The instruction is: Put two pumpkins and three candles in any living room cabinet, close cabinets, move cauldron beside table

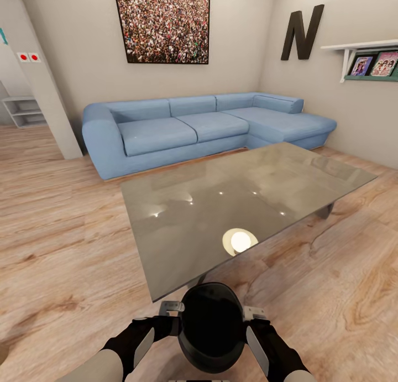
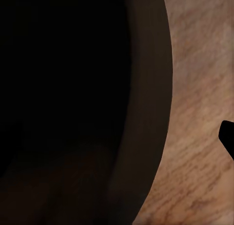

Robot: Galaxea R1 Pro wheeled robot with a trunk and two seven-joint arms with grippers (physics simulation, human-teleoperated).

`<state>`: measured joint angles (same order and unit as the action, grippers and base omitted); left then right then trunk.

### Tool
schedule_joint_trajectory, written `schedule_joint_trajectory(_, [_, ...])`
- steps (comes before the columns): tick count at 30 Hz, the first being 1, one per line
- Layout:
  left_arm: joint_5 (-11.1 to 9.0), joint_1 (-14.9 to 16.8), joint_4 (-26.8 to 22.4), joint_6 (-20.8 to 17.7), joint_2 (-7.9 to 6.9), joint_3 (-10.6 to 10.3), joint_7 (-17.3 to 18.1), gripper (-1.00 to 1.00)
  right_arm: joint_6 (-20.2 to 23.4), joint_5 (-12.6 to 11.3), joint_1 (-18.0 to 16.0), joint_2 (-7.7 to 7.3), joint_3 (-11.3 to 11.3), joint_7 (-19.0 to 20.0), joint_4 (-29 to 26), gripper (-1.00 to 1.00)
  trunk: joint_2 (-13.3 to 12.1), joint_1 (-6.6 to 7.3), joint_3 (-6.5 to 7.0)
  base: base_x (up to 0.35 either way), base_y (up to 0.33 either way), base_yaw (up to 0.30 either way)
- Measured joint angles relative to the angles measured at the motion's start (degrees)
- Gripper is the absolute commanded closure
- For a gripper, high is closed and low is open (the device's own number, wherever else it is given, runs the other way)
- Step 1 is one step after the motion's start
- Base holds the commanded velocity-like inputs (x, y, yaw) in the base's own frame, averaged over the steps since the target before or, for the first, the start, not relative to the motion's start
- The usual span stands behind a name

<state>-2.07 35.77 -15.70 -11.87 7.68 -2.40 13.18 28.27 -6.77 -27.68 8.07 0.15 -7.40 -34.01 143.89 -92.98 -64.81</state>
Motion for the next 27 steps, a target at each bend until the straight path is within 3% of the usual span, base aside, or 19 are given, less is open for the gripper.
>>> schedule_joint_trajectory(27, [0.0,0.0,0.0,0.0,0.07,0.0,0.0,-1.00,0.0,0.0,0.0,0.00,0.0,0.0,0.0,-1.00,0.0,0.00,0.00,-0.038,0.000,0.000])
